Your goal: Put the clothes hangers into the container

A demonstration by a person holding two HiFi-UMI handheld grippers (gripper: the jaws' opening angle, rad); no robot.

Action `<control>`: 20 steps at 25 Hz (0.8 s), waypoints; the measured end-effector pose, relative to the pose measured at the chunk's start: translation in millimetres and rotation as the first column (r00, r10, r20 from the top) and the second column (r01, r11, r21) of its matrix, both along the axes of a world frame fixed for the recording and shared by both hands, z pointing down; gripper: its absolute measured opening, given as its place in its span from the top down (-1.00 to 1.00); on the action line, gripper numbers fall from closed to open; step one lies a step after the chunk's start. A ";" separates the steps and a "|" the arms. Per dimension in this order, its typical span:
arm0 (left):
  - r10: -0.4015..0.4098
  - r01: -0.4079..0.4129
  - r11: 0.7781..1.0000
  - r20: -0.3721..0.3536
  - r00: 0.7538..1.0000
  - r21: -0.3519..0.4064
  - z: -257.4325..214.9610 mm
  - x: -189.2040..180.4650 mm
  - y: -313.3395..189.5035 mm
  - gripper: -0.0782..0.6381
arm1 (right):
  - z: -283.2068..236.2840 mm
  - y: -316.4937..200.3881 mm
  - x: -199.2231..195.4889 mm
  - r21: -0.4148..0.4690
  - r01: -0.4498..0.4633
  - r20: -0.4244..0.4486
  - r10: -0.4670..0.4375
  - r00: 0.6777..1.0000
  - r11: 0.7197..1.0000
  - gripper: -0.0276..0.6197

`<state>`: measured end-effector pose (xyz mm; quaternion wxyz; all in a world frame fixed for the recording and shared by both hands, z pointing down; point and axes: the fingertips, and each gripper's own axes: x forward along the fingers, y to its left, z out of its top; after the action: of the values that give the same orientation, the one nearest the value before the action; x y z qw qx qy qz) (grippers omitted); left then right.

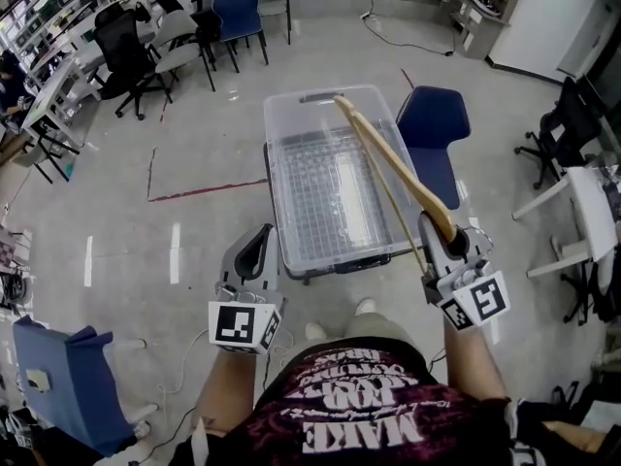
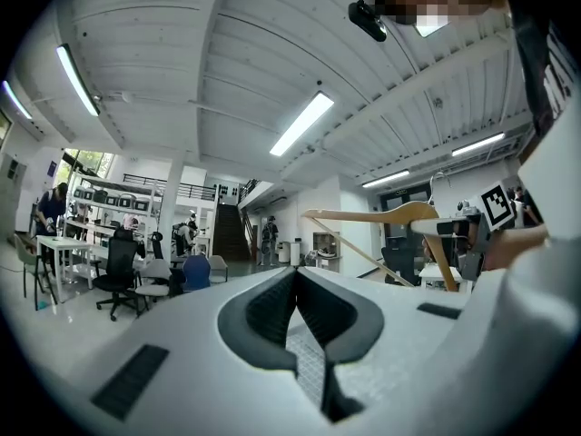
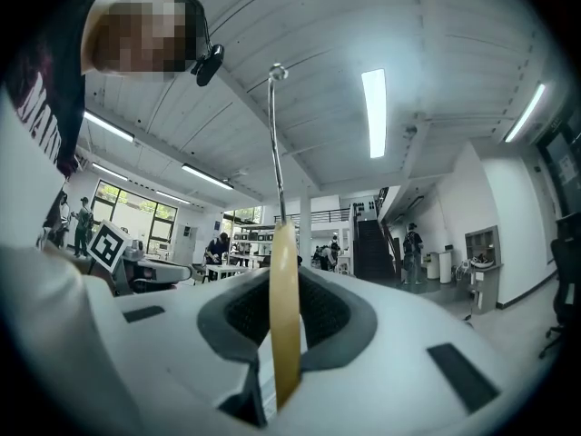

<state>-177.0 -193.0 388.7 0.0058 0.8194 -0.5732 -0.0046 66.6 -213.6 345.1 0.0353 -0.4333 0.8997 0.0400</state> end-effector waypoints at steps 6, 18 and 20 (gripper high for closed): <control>-0.016 0.017 1.000 0.015 1.000 -0.011 1.5 0.5 -15.0 0.76 | 1.5 -22.2 -2.6 -0.002 0.024 0.010 -0.024 1.000 1.000 0.74; -0.118 0.118 0.993 0.021 0.993 -0.025 -0.7 -23.6 -66.3 0.76 | 19.0 -88.9 -28.3 -0.054 0.135 0.048 -0.133 0.990 0.989 0.74; -0.121 0.122 0.992 0.025 0.992 -0.030 0.4 -19.9 -74.3 0.76 | 21.1 -99.9 -29.3 -0.059 0.149 0.047 -0.146 0.988 0.987 0.74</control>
<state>-196.9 -267.2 389.1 0.0117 0.7828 -0.6220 0.0136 37.3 -313.6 366.2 0.0436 -0.3672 0.9291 -0.0003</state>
